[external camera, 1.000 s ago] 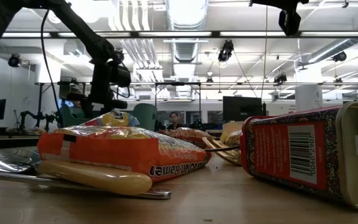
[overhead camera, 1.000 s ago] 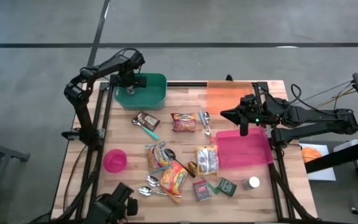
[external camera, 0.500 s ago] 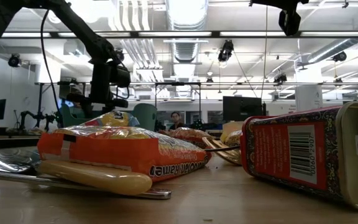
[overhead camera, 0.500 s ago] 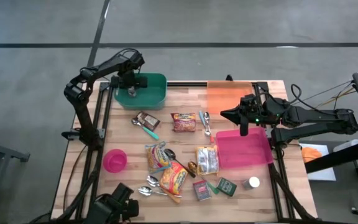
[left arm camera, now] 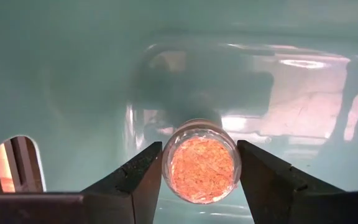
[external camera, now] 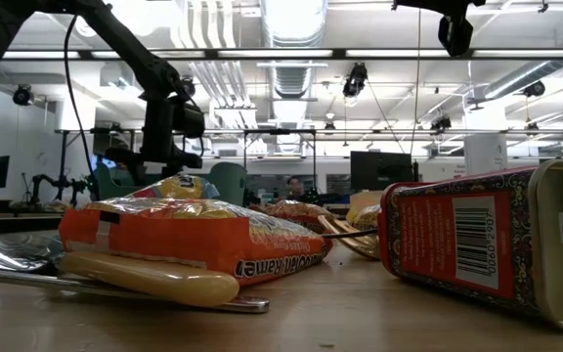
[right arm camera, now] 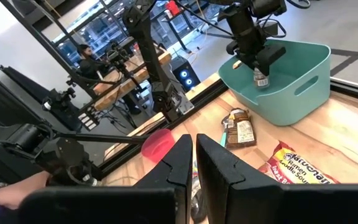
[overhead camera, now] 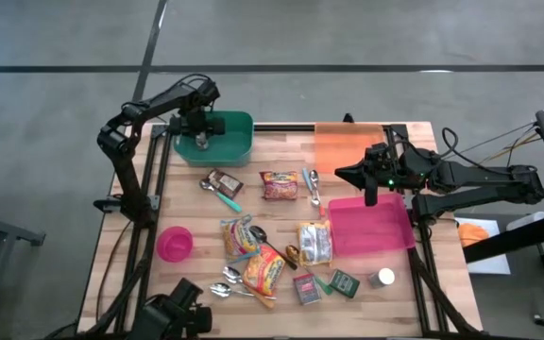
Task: Pick & Place Food Item
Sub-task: Put the brown seasoning bottle into the green bin
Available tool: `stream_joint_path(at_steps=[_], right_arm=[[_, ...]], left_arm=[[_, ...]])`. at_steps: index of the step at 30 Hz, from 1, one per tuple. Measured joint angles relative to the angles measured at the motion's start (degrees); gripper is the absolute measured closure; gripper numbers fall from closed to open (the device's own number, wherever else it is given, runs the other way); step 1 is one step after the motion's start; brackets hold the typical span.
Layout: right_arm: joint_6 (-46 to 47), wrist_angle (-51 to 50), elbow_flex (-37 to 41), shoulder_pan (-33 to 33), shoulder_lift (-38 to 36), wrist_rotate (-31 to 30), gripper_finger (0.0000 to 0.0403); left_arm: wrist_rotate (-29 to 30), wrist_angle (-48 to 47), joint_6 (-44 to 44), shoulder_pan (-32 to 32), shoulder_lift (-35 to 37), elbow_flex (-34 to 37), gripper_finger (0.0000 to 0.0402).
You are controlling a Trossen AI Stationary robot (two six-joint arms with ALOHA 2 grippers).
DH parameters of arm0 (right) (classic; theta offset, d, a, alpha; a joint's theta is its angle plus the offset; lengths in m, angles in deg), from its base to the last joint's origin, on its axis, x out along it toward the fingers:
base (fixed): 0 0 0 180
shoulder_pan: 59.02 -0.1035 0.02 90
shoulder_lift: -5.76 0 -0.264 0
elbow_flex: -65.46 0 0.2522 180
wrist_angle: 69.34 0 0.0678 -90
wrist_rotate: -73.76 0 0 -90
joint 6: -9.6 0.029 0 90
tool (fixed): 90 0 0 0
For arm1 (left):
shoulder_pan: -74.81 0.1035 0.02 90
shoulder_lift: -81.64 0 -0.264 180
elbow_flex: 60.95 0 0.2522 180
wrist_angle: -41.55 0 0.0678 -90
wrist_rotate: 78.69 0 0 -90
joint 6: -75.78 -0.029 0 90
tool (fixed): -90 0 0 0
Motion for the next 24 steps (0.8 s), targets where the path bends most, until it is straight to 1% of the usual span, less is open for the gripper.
stream_joint_path(at_steps=[15, 19, 24], right_arm=[[-0.01, 0.0, 0.0, 0.0, 0.0, 1.24, 0.0382], [-0.01, 0.01, 0.0, -0.01, 0.0, 1.24, 0.0382], [-0.01, 0.0, 0.0, 0.0, 0.0, 1.24, 0.0382]], left_arm=[[-0.2, -1.39, -3.18, 0.02, 0.0, 0.0, 0.0206], [-0.22, -2.67, -4.46, 0.02, -0.01, 0.0, 0.0206], [-0.43, -6.89, -4.55, -0.13, -0.01, 0.0, 0.0205]])
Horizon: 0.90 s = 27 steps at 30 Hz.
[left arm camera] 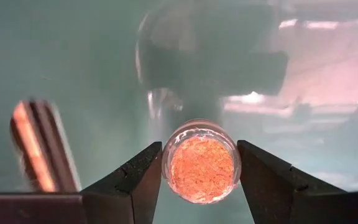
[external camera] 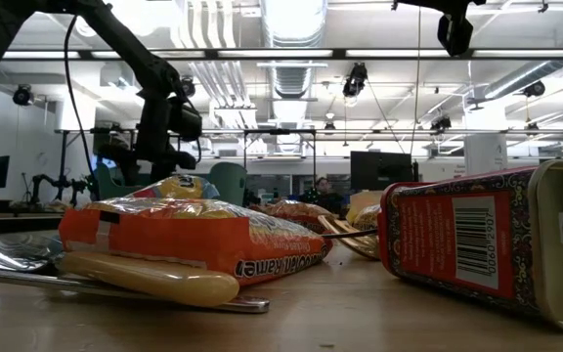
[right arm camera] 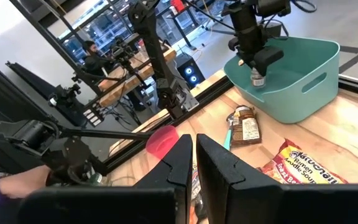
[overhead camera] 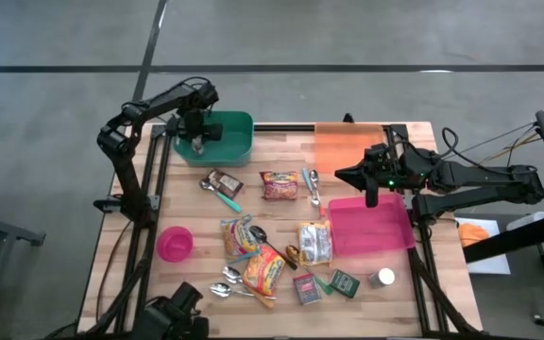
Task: Pick & Place Food Item
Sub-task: Put the brown seasoning bottle into the green bin
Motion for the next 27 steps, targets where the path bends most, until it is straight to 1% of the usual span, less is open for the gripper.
stream_joint_path(at_steps=[5, 9, 14, 18, 27], right_arm=[[-0.2, 0.0, 0.0, 0.0, 0.0, 0.0, 0.0382], [-0.2, 0.0, 0.0, 0.0, 0.0, 0.0, 0.0382], [-0.2, 0.0, 0.0, 0.0, 0.0, 0.43, 0.0382], [-0.15, -0.02, 0.0, -0.02, 0.01, 1.39, 0.0382], [-0.39, -0.04, 0.0, 0.0, 0.0, 1.49, 0.0382]], left_arm=[[0.08, -2.15, -1.38, -1.16, 0.19, 0.82, 0.0205], [1.18, -0.78, -4.51, -3.45, 0.84, 2.64, 0.0205], [4.73, 1.95, -6.38, -6.76, 2.57, 6.48, 0.0205], [5.04, 5.55, -7.46, -7.67, 5.56, 10.68, 0.0205], [5.01, 15.08, -6.14, -7.74, 15.61, 22.58, 0.0205]])
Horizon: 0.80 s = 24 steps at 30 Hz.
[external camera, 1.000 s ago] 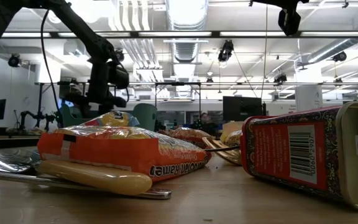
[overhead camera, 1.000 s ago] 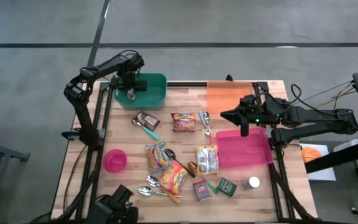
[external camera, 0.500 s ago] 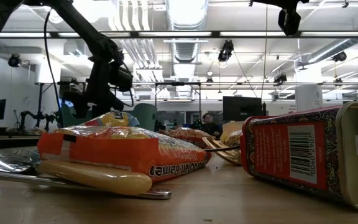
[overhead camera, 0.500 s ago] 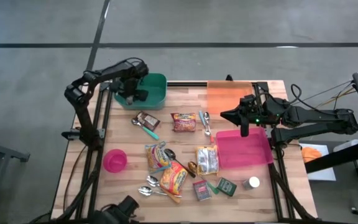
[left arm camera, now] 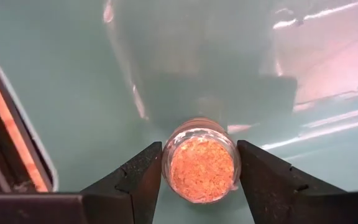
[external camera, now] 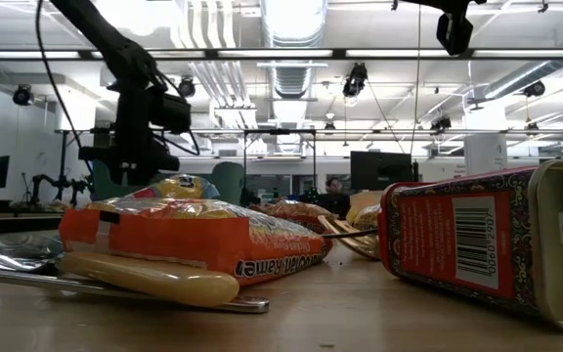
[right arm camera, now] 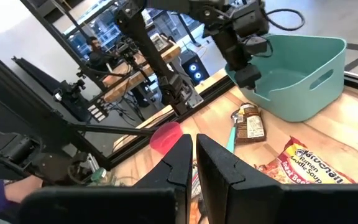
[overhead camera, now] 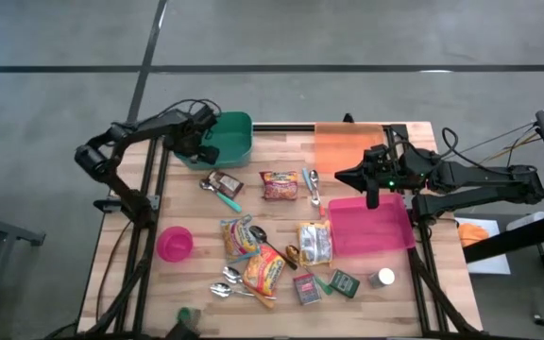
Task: Pick & Place Food Item
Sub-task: Put the brown seasoning bottle into the green bin
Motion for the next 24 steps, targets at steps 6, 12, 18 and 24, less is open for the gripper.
stream_joint_path(at_steps=[6, 12, 18, 24], right_arm=[[-0.08, 0.0, 0.0, -0.01, 0.01, 0.0, 0.0382], [-0.24, 0.0, 0.0, -0.01, 0.0, 0.0, 0.0382], [-0.24, 0.0, 0.0, 0.0, 0.0, 0.09, 0.0382], [-0.26, 0.0, 0.0, -0.01, 0.0, 0.96, 0.0382]], left_arm=[[0.0, 4.39, 1.61, 0.02, 4.77, 5.27, 0.0205], [-0.05, 4.87, 1.71, 0.02, 5.74, 6.53, 0.0205], [-0.25, 5.08, 1.98, 0.0, 5.63, 6.49, 0.0199], [-0.22, 5.19, 2.13, 0.04, 5.52, 6.53, 0.0139]])
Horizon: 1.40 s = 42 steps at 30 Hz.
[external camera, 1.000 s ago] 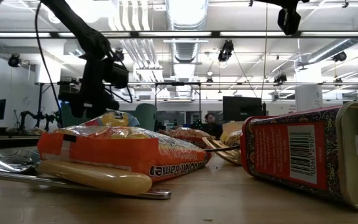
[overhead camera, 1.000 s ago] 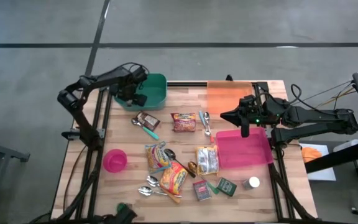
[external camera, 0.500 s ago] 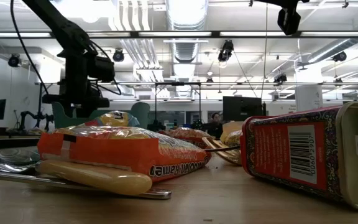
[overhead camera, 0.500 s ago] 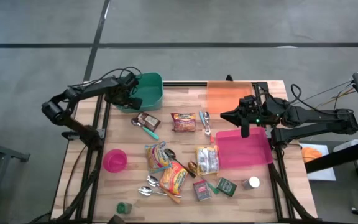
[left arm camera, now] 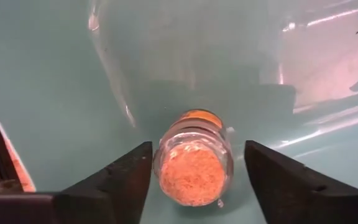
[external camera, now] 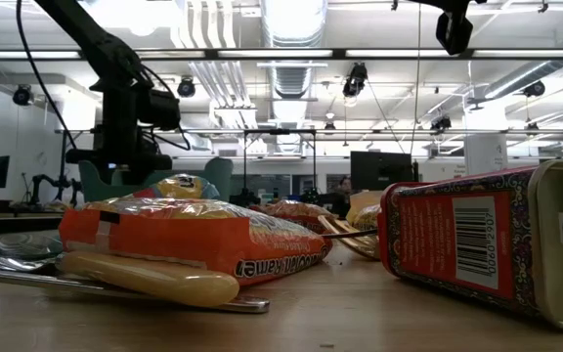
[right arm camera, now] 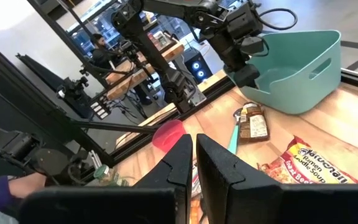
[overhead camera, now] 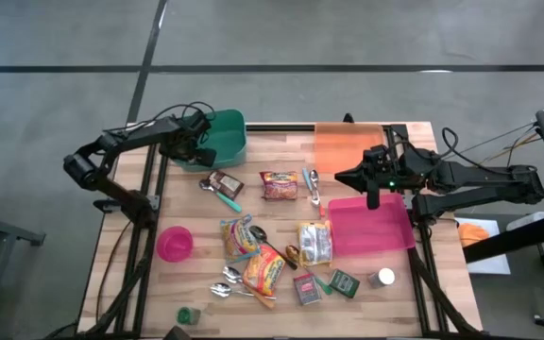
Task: Pick & Place Food Item
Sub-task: Put the brown seasoning bottle into the green bin, then put the red noodle pack into the pink bin
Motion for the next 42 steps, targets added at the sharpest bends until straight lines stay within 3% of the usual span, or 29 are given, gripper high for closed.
stream_joint_path(at_steps=[9, 25, 42], right_arm=[[-0.46, 0.0, 0.0, 0.01, 0.0, 0.11, 0.0382], [-0.44, 0.0, 0.0, 0.01, 0.0, 0.09, 0.0382], [0.27, 0.04, 0.0, 0.01, 0.01, -0.09, 0.0382]], left_arm=[[0.17, 0.18, -1.33, -0.02, 0.0, 0.0, 0.0067], [-0.17, 1.28, -2.14, -0.04, 0.37, 0.0, 0.0064], [-2.71, 4.11, -2.12, 0.0, 7.41, 0.0, 0.0064]])
